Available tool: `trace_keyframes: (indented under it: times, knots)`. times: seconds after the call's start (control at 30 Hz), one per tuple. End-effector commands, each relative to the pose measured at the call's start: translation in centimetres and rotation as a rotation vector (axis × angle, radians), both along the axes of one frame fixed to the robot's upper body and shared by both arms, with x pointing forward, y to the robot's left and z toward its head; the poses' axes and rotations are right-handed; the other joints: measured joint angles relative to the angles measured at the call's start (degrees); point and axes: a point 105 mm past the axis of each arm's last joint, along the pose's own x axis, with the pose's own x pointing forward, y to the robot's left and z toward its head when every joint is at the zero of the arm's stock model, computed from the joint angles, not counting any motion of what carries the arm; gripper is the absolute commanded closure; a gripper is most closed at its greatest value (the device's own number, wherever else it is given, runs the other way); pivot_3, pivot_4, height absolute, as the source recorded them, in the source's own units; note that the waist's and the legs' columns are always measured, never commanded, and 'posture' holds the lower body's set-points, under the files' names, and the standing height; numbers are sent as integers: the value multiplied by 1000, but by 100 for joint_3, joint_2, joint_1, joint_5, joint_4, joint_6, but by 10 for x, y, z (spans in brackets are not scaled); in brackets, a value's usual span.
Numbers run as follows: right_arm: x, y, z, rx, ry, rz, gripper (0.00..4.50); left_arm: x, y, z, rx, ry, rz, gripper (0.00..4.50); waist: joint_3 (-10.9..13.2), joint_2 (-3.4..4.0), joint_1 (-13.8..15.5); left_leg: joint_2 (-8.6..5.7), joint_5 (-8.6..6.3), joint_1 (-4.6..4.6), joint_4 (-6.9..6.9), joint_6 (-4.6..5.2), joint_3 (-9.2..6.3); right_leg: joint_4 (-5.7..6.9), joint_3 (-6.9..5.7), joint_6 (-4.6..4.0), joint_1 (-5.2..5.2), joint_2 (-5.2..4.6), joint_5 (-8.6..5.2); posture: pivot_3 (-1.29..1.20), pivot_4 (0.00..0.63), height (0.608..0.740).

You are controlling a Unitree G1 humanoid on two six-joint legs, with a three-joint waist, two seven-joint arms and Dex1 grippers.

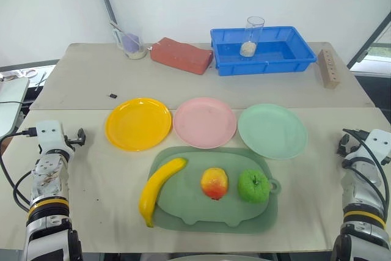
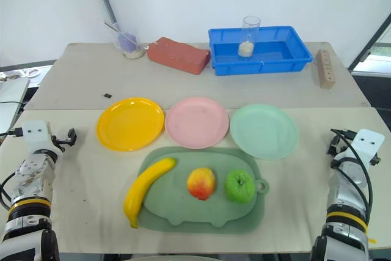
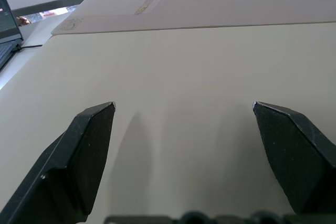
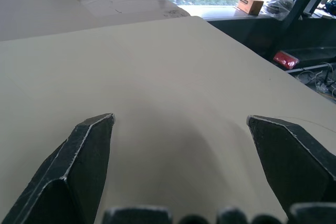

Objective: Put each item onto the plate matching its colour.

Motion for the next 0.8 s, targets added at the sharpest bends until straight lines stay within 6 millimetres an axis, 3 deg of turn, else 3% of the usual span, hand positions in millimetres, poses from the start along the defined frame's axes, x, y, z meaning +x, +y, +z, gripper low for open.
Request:
trace_keyframes:
  times: [0.03, 0.13, 0.2, 0.33, 0.4, 0.53, 0.63, 0.7, 0.8]
  knots:
    - [3, -6, 24, -49, -64, -10, 32, 1, 6, 22, 26, -68, 8, 0, 0, 0, 0, 0, 0, 0, 0, 0, 0, 0, 0, 0, 0, 0, 0, 0, 150, 740]
    - [3, -7, 24, -55, -64, -8, 32, 1, 4, 38, 38, -103, -30, 0, 0, 0, -2, 0, 0, -1, -1, 0, 0, 0, 0, 0, 0, 0, 0, 0, 150, 740]
    - [4, -6, 27, -66, -62, 7, 32, 4, -7, 52, 53, -124, -126, 0, 0, 0, -5, 0, 0, -2, -1, 0, 0, 0, 0, -1, 0, 0, 0, 0, 150, 740]
    - [14, 0, 43, -99, -61, 109, 32, 9, -48, 91, 24, -167, -395, 0, 1, 3, 4, 0, 0, -5, -1, -1, 1, -3, 0, -1, 0, 0, 0, 0, 150, 740]
    - [25, 11, 58, -130, -68, 228, 32, 5, -80, 104, 40, -132, -581, 0, -1, 11, -13, 0, 1, -10, 0, -1, 1, -7, 1, -1, 0, 1, 1, 0, 150, 740]
    - [48, 60, 92, -196, -94, 601, 32, -16, -147, 115, 29, -31, -921, 0, 2, 26, -37, 0, 0, -14, -1, -1, 2, -29, 3, 1, 7, 1, 2, 0, 150, 740]
    - [53, 107, 114, -238, -103, 896, 32, -40, -185, 112, 28, 67, -1128, 0, 13, 36, -70, 1, -3, -16, -1, 4, -2, -30, 4, 1, 6, 5, 2, 0, 150, 740]
    - [48, 147, 125, -245, -84, 1130, 32, -60, -207, 105, 15, 149, -1265, 0, 19, 43, -88, 4, -4, -18, -1, 6, -8, -30, 4, 1, 4, 11, 2, 0, 150, 740]
    - [28, 203, 125, -273, 12, 1448, 32, -89, -229, 90, 15, 277, -1426, 0, 23, 45, -83, 4, -6, -20, 2, 5, -10, -34, 4, 1, 4, 10, 2, 0, 150, 740]
